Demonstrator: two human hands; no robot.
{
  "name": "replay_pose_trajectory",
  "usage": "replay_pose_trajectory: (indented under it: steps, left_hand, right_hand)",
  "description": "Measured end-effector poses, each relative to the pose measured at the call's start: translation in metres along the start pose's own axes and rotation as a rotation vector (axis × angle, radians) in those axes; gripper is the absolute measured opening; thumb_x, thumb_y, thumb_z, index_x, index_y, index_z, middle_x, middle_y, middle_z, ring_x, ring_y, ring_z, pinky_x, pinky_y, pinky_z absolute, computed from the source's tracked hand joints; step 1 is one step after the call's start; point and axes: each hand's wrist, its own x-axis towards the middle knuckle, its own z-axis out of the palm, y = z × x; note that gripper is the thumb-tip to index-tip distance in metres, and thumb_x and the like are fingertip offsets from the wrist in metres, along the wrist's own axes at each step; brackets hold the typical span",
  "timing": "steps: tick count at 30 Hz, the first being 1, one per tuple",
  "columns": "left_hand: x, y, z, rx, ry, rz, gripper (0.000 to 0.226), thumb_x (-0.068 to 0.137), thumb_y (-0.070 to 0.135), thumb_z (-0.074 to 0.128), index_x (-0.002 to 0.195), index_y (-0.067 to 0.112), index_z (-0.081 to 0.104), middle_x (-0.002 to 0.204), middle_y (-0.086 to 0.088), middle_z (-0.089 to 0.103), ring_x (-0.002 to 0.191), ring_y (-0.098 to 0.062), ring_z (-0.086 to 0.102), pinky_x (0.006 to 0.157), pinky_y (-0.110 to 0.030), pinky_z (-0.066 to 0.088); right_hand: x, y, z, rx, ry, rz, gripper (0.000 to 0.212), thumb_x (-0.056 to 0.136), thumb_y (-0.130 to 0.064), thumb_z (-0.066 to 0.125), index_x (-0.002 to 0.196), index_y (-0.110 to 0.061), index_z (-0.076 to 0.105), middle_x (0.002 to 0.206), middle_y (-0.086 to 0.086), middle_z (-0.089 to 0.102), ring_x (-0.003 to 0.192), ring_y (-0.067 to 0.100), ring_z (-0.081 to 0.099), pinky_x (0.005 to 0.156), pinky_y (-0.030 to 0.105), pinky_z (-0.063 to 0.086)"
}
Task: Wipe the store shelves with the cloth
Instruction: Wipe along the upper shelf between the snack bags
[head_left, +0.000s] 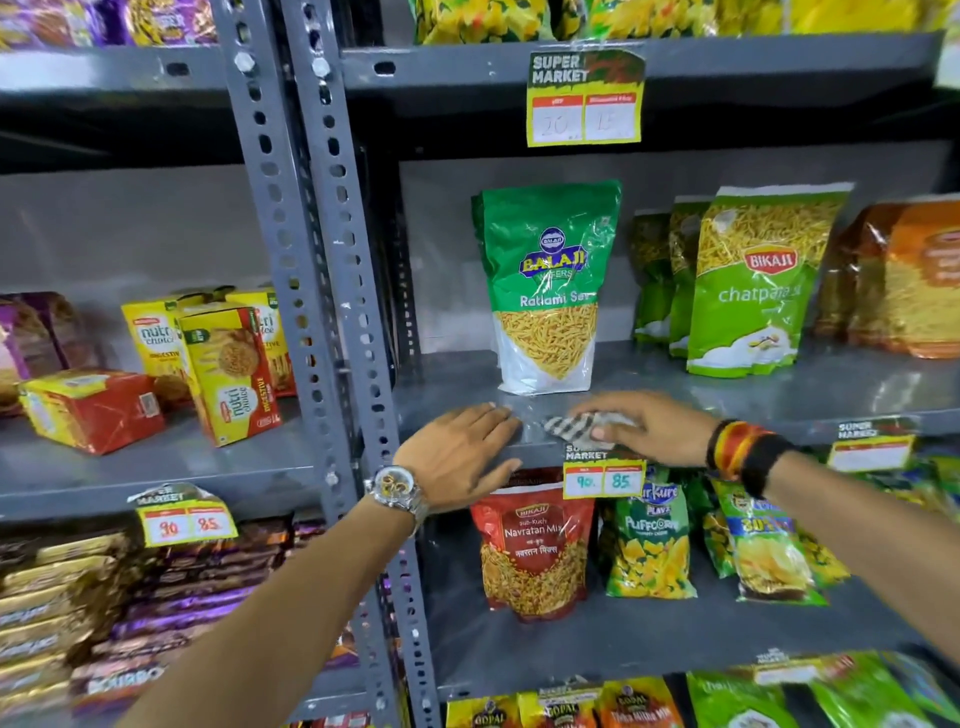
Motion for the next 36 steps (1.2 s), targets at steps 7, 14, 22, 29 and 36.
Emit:
replay_pose_trajectory:
  steps: [7,14,22,29,36]
  left_hand:
    - [0.001,0.002,0.008,-0.034,0.008,-0.018,0.066,0.105,0.054,0.023,0.146,0.008,0.045,0.147,-0.018,0.054,0.132,-0.035,0.054,0.108,-0.046,0.047]
    - [0.0,0.003,0.009,-0.06,-0.007,-0.044,0.069,0.104,0.056,0.019,0.149,0.009,0.043,0.15,-0.018,0.05,0.136,-0.035,0.05,0.111,-0.047,0.045]
    - [0.001,0.004,0.007,-0.065,-0.022,-0.058,0.068,0.104,0.057,0.019,0.151,0.012,0.04,0.153,-0.016,0.047,0.138,-0.033,0.049,0.111,-0.047,0.044]
    - [0.0,0.004,0.007,-0.064,-0.01,-0.055,0.065,0.105,0.055,0.024,0.148,0.011,0.045,0.15,-0.016,0.051,0.135,-0.034,0.052,0.109,-0.047,0.047]
    - [0.0,0.005,0.005,-0.069,-0.015,-0.062,0.065,0.105,0.056,0.023,0.148,0.012,0.045,0.15,-0.017,0.051,0.134,-0.034,0.053,0.108,-0.047,0.048]
  right_hand:
    - [0.047,0.019,-0.011,0.035,0.184,0.101,0.033,0.096,-0.029,0.054,0.128,-0.037,0.056,0.139,0.0,0.056,0.129,0.023,0.051,0.102,0.033,0.041]
    - [0.026,0.015,-0.01,-0.006,-0.074,-0.011,0.032,0.096,-0.036,0.051,0.128,-0.04,0.054,0.137,-0.009,0.056,0.122,0.015,0.054,0.103,0.037,0.042]
    - [0.078,0.011,0.003,-0.116,0.142,0.084,0.032,0.096,-0.035,0.05,0.127,-0.039,0.054,0.138,-0.002,0.054,0.13,0.025,0.046,0.105,0.05,0.037]
    - [0.08,-0.007,0.017,-0.383,0.11,0.165,0.036,0.099,-0.031,0.041,0.133,-0.043,0.045,0.131,0.003,0.048,0.124,0.031,0.042,0.099,0.056,0.033]
    - [0.068,-0.002,-0.049,-0.162,-0.09,0.122,0.04,0.098,-0.023,0.049,0.138,-0.025,0.049,0.148,0.004,0.045,0.135,0.024,0.042,0.11,0.034,0.033]
